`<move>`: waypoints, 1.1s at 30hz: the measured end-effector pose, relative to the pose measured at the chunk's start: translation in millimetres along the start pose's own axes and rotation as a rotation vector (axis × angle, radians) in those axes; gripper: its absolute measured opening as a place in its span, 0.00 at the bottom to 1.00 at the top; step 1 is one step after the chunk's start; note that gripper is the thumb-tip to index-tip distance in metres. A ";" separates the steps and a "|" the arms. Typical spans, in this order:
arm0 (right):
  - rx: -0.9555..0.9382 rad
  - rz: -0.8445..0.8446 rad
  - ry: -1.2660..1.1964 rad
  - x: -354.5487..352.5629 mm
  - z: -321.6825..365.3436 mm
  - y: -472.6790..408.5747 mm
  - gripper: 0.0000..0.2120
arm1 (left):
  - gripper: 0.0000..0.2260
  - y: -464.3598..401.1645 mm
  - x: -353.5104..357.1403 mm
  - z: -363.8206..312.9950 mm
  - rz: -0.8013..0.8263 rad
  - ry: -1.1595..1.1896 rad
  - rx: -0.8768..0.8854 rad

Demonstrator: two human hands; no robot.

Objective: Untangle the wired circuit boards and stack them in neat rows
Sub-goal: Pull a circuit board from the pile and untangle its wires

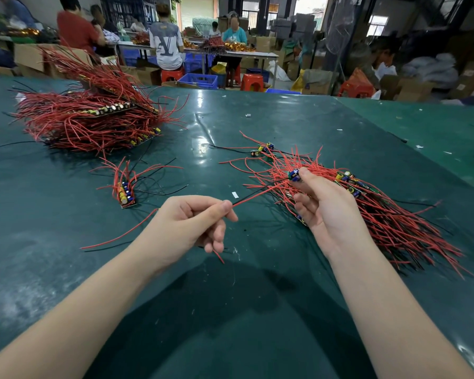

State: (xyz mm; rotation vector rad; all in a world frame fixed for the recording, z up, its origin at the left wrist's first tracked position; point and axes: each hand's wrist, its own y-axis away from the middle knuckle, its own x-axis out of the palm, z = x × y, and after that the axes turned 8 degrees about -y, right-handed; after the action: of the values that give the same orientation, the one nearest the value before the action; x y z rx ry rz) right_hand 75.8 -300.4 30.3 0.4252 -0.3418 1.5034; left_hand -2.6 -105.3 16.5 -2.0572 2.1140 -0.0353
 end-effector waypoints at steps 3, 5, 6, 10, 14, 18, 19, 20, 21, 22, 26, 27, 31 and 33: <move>0.032 0.027 -0.037 1.1 1.4 0.2 0.05 | 0.12 1.2 0.5 -1.7 0.029 0.005 -0.002; 0.067 0.088 -0.065 1.4 2.9 0.8 0.06 | 0.15 0.3 0.4 -2.5 0.019 0.046 -0.019; 0.087 0.136 -0.060 2.4 2.6 2.1 0.08 | 0.15 -0.7 -0.1 -2.6 0.005 0.076 -0.027; 0.200 0.413 0.090 13.9 -5.7 14.4 0.13 | 0.15 -5.1 -2.3 0.4 -0.085 0.095 -0.047; 0.257 0.657 0.279 21.4 -16.9 27.3 0.18 | 0.13 -6.5 -4.5 3.3 -0.098 0.071 -0.076; 0.240 0.702 0.376 23.4 -25.0 31.8 0.17 | 0.14 -3.8 -2.1 2.3 -0.027 0.114 -0.056; 0.239 0.703 0.391 23.7 -26.2 32.1 0.17 | 0.12 -3.7 -1.6 2.5 -0.036 0.128 -0.061; 0.235 0.705 0.405 23.7 -27.0 32.2 0.17 | 0.11 -3.9 -1.6 3.2 -0.055 0.144 -0.070; 0.230 0.710 0.420 23.6 -27.3 32.4 0.16 | 0.11 -4.2 -1.9 3.8 -0.071 0.157 -0.080; 0.227 0.716 0.434 23.5 -27.1 32.5 0.17 | 0.10 -4.4 -2.3 4.0 -0.076 0.168 -0.088; 0.238 0.738 0.457 24.4 -27.3 32.6 0.17 | 0.12 -3.4 -3.8 3.1 -0.023 0.214 -0.089; 0.238 0.739 0.461 24.6 -27.4 32.4 0.17 | 0.12 -3.5 -3.7 2.9 -0.022 0.220 -0.089; 0.242 0.750 0.472 24.1 -28.2 32.7 0.16 | 0.11 -3.4 -2.2 3.6 -0.043 0.251 -0.097; 0.249 0.753 0.482 23.5 -28.8 32.5 0.16 | 0.09 -3.2 -1.9 3.0 -0.046 0.270 -0.094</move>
State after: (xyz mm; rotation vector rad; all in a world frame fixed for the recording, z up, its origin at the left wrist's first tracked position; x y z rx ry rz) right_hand 43.1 -265.5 18.0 0.1062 0.0932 2.3334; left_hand 1.1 -103.2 14.3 -2.2682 2.2586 -0.2386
